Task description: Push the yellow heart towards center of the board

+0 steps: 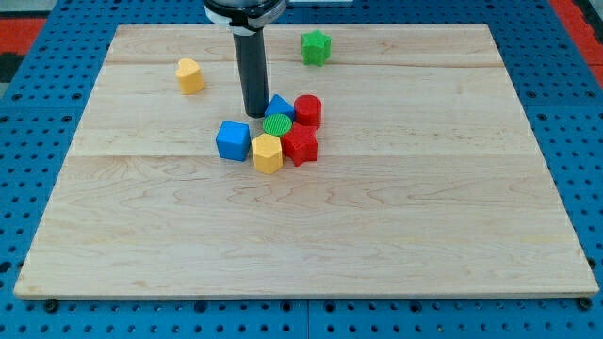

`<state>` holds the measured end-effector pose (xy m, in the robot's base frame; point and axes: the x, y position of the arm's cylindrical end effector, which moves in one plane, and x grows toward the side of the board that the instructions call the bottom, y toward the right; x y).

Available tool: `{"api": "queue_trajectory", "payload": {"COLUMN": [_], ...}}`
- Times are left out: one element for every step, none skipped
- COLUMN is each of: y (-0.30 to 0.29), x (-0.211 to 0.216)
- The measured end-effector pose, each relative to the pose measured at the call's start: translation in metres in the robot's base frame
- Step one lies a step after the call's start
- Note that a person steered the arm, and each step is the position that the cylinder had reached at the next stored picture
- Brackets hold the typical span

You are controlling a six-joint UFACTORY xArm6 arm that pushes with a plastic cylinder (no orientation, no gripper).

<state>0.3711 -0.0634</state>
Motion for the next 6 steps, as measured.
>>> {"api": "queue_trajectory", "payload": {"y": [-0.018, -0.017, -0.094, -0.167, -0.124, -0.074], "x": [-0.043, -0.089, -0.103, -0.105, -0.079, -0.063]}}
